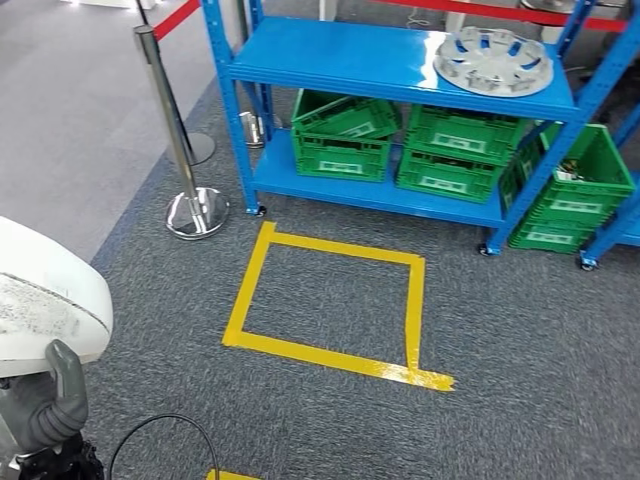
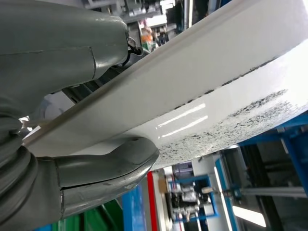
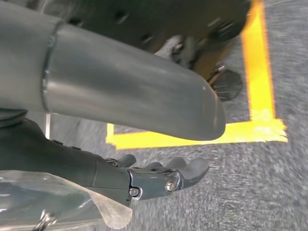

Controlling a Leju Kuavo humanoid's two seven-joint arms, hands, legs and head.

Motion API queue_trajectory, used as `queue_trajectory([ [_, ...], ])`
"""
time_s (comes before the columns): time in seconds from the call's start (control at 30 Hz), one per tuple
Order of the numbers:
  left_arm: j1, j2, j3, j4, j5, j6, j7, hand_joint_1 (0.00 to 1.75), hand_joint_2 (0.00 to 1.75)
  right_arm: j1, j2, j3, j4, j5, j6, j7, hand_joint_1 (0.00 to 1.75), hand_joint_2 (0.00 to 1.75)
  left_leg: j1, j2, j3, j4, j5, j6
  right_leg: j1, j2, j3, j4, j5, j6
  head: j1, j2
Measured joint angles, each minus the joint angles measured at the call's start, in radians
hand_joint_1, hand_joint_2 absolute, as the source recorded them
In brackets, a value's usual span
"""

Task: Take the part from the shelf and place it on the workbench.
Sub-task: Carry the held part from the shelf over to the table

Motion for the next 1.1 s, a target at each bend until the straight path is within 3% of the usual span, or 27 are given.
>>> queue_trajectory([
  [0.03, 0.001, 0.000, 0.000, 0.000, -0.001, 0.000, 0.001, 1.75, 1.75, 0.002, 0.000, 0.007, 0.001, 0.014, -0.005, 0.006, 0.00, 0.00, 0.000, -0.012, -0.004, 0.001, 0.002, 0.001, -0.001, 0.008, -0.030, 0.065, -0.026, 0.001, 0.000, 0.000],
  [0.07, 0.003, 0.000, 0.000, 0.000, -0.002, 0.000, 0.002, 1.75, 1.75, 0.004, 0.000, 0.014, 0.002, 0.027, -0.010, 0.013, 0.00, 0.00, -0.001, -0.025, -0.007, 0.003, 0.003, 0.001, -0.001, 0.011, -0.049, 0.104, -0.034, 0.001, 0.000, 0.000],
  [0.1, 0.004, 0.000, 0.000, 0.000, -0.002, 0.000, 0.005, 1.75, 1.75, 0.005, 0.000, 0.023, 0.003, 0.042, -0.015, 0.021, 0.00, 0.00, -0.001, -0.039, -0.009, 0.005, 0.004, 0.000, -0.001, 0.013, -0.048, 0.102, -0.020, 0.001, 0.000, 0.000],
  [0.17, 0.006, 0.000, 0.000, 0.000, -0.002, 0.003, 0.013, 1.75, 1.75, 0.006, 0.000, 0.043, 0.006, 0.073, -0.023, 0.041, 0.00, 0.00, 0.000, -0.068, -0.009, 0.010, 0.005, -0.003, -0.005, 0.031, 0.008, -0.012, 0.052, -0.002, 0.001, 0.000],
  [0.2, 0.007, 0.000, 0.000, -0.001, -0.003, 0.006, 0.016, 1.75, 1.75, 0.006, 0.000, 0.053, 0.008, 0.087, -0.026, 0.050, 0.00, 0.00, -0.002, -0.081, -0.011, 0.013, 0.005, -0.007, -0.008, 0.057, 0.043, -0.085, 0.079, -0.003, 0.001, 0.000],
  [0.27, 0.011, 0.000, 0.000, -0.007, -0.009, 0.013, 0.019, 1.75, 1.75, 0.006, 0.000, 0.070, 0.011, 0.105, -0.029, 0.062, 0.00, 0.00, -0.002, -0.104, -0.018, 0.019, 0.006, -0.018, -0.012, 0.097, 0.084, -0.169, 0.099, -0.006, 0.000, 0.000],
  [0.3, 0.016, 0.000, 0.001, -0.012, -0.014, 0.015, 0.020, 1.75, 1.75, 0.007, 0.000, 0.077, 0.012, 0.111, -0.031, 0.066, 0.00, 0.00, -0.001, -0.116, -0.023, 0.020, 0.009, -0.025, -0.012, 0.101, 0.090, -0.178, 0.095, -0.009, -0.001, 0.000],
  [0.33, 0.024, 0.000, 0.001, -0.018, -0.019, 0.016, 0.020, 1.75, 1.75, 0.008, 0.000, 0.082, 0.013, 0.115, -0.032, 0.067, 0.00, 0.00, 0.001, -0.128, -0.028, 0.020, 0.013, -0.032, -0.011, 0.090, 0.092, -0.180, 0.097, -0.014, -0.001, 0.000],
  [0.37, 0.034, 0.000, 0.002, -0.023, -0.023, 0.015, 0.020, 1.75, 1.75, 0.008, 0.000, 0.086, 0.013, 0.119, -0.033, 0.067, 0.00, 0.00, 0.003, -0.126, -0.033, 0.023, 0.013, -0.038, -0.011, 0.076, 0.094, -0.182, 0.101, -0.019, 0.000, 0.000],
  [0.43, 0.048, 0.000, 0.003, -0.033, -0.027, 0.013, 0.020, 1.75, 1.75, 0.009, 0.002, 0.093, 0.013, 0.122, -0.033, 0.065, 0.00, 0.00, 0.001, -0.084, -0.054, 0.065, -0.015, -0.048, -0.014, 0.048, 0.095, -0.186, 0.106, -0.031, -0.007, 0.000],
  [0.5, 0.054, -0.002, 0.003, -0.039, -0.027, 0.010, 0.019, 1.75, 1.75, 0.013, 0.002, 0.099, 0.014, 0.125, -0.031, 0.064, 0.00, 0.00, 0.001, -0.030, -0.106, 0.184, -0.082, -0.057, -0.013, 0.015, 0.094, -0.187, 0.105, -0.036, -0.015, 0.000],
  [0.57, 0.060, -0.004, 0.003, -0.041, -0.027, 0.007, 0.018, 1.75, 1.75, 0.016, 0.002, 0.103, 0.014, 0.128, -0.030, 0.064, 0.00, 0.00, 0.005, -0.016, -0.157, 0.303, -0.129, -0.063, -0.012, -0.020, 0.093, -0.187, 0.103, -0.038, -0.016, 0.000],
  [0.6, 0.063, -0.005, 0.003, -0.041, -0.028, 0.005, 0.017, 1.75, 1.75, 0.016, 0.002, 0.105, 0.014, 0.130, -0.029, 0.063, 0.00, 0.00, 0.006, -0.013, -0.160, 0.317, -0.127, -0.064, -0.012, -0.037, 0.093, -0.187, 0.102, -0.038, -0.017, 0.000],
  [0.63, 0.065, -0.006, 0.003, -0.041, -0.028, 0.002, 0.016, 1.75, 1.75, 0.015, 0.002, 0.106, 0.014, 0.131, -0.029, 0.062, 0.00, 0.00, 0.007, -0.009, -0.142, 0.289, -0.105, -0.063, -0.012, -0.051, 0.094, -0.187, 0.101, -0.037, -0.017, 0.000],
  [0.67, 0.066, -0.007, 0.003, -0.042, -0.029, 0.001, 0.015, 1.75, 1.75, 0.013, 0.003, 0.107, 0.014, 0.131, -0.028, 0.060, 0.00, 0.00, 0.007, 0.002, -0.107, 0.225, -0.071, -0.060, -0.011, -0.064, 0.097, -0.187, 0.099, -0.035, -0.017, 0.000],
  [0.73, 0.067, -0.008, 0.003, -0.045, -0.030, 0.000, 0.014, 1.75, 1.75, 0.009, 0.006, 0.108, 0.015, 0.133, -0.026, 0.055, 0.00, 0.00, 0.002, 0.045, -0.032, 0.086, -0.022, -0.050, -0.007, -0.086, 0.101, -0.186, 0.094, -0.029, -0.017, 0.000],
  [0.77, 0.068, -0.009, 0.003, -0.047, -0.031, 0.001, 0.014, 1.75, 1.75, 0.008, 0.007, 0.108, 0.015, 0.133, -0.025, 0.054, 0.00, 0.00, -0.002, 0.061, -0.012, 0.044, -0.013, -0.043, -0.004, -0.096, 0.102, -0.185, 0.092, -0.025, -0.017, 0.000],
  [0.8, 0.069, -0.010, 0.003, -0.049, -0.031, 0.002, 0.013, 1.75, 1.75, 0.006, 0.008, 0.109, 0.015, 0.135, -0.025, 0.054, 0.00, 0.00, -0.006, 0.068, -0.006, 0.027, -0.013, -0.037, -0.002, -0.107, 0.104, -0.185, 0.090, -0.020, -0.017, 0.000],
  [0.87, 0.075, -0.012, 0.004, -0.053, -0.032, 0.002, 0.014, 1.75, 1.75, 0.002, 0.009, 0.110, 0.016, 0.140, -0.025, 0.055, 0.00, 0.00, -0.006, 0.047, -0.010, 0.021, -0.010, -0.025, -0.001, -0.121, 0.108, -0.186, 0.086, -0.009, -0.017, 0.000],
  [0.93, 0.077, -0.014, 0.006, -0.055, -0.032, -0.005, 0.015, 1.75, 1.75, 0.000, 0.011, 0.115, 0.017, 0.147, -0.026, 0.058, 0.00, 0.00, 0.000, 0.025, -0.010, 0.014, -0.003, -0.013, -0.004, -0.075, 0.095, -0.154, 0.060, 0.002, -0.013, 0.000],
  [1.0, 0.075, -0.017, 0.007, -0.056, -0.034, -0.015, 0.016, 1.75, 1.75, 0.001, 0.011, 0.120, 0.018, 0.152, -0.026, 0.064, 0.00, 0.00, 0.003, 0.004, -0.012, 0.010, 0.002, -0.004, -0.007, -0.008, 0.040, -0.039, -0.001, 0.007, -0.008, 0.000],
  [1.07, 0.075, -0.017, 0.007, -0.056, -0.037, -0.020, 0.017, 1.75, 1.75, 0.005, 0.011, 0.123, 0.020, 0.154, -0.026, 0.068, 0.00, 0.00, 0.003, -0.022, -0.015, 0.011, 0.004, -0.002, -0.007, 0.011, -0.027, 0.091, -0.045, 0.009, -0.008, 0.000],
  [1.1, 0.075, -0.017, 0.007, -0.056, -0.038, -0.021, 0.017, 1.75, 1.75, 0.007, 0.011, 0.124, 0.020, 0.155, -0.025, 0.070, 0.00, 0.00, 0.002, -0.037, -0.015, 0.011, 0.004, -0.002, -0.007, 0.013, -0.043, 0.114, -0.040, 0.009, -0.007, 0.000],
])
